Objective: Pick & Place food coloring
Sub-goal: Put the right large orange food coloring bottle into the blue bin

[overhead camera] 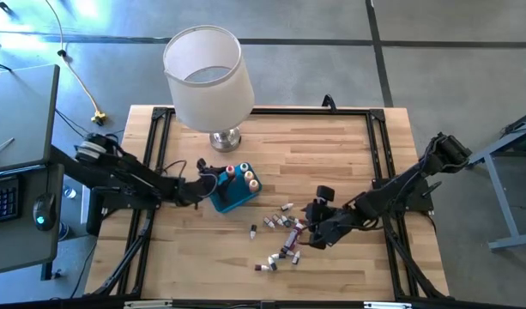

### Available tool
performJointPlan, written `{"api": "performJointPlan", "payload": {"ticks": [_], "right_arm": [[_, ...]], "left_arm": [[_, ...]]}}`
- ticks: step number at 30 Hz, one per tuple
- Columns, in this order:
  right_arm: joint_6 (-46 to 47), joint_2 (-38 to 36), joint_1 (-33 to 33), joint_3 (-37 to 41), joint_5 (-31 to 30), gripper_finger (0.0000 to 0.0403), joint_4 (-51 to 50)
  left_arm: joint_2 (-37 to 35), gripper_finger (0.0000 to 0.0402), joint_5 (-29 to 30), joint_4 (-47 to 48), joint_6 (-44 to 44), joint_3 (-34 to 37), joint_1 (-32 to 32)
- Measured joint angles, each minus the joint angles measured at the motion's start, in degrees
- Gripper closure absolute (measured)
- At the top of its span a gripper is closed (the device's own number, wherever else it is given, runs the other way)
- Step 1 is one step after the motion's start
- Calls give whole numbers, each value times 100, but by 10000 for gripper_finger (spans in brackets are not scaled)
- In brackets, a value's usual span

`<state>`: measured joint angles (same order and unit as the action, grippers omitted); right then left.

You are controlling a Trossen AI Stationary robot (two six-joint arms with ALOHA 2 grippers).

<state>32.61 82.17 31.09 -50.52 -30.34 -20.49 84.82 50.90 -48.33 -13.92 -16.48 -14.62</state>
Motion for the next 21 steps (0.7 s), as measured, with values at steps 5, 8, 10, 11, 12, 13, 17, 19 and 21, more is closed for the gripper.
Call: {"api": "performJointPlan", "payload": {"ticks": [5, 8, 10, 11, 12, 13, 17, 19, 21], "right_arm": [[-62, 0, 0, 0, 6, 247, 25], [-69, 0, 4, 0, 27, 247, 23], [-70, 0, 4, 0, 50, 247, 24], [-71, 0, 4, 0, 50, 247, 24], [-71, 0, 4, 0, 52, 247, 22], [-71, 0, 4, 0, 52, 247, 24], [-71, 0, 4, 0, 54, 247, 24], [-71, 0, 4, 1, 56, 247, 24], [-71, 0, 4, 0, 56, 247, 26]], "left_arm": [[623, 261, 348, -444, -138, -96, -1], [790, 261, 401, -614, -140, -120, -1], [845, 261, 388, -644, -176, -123, -1], [858, 261, 390, -635, -192, -123, -1], [874, 259, 388, -636, -235, -123, -1], [878, 257, 368, -609, -298, -123, -1], [878, 235, 332, -480, -460, -123, -1], [878, 223, 351, -438, -454, -123, -1], [878, 213, 412, -421, -441, -123, -1]]}}
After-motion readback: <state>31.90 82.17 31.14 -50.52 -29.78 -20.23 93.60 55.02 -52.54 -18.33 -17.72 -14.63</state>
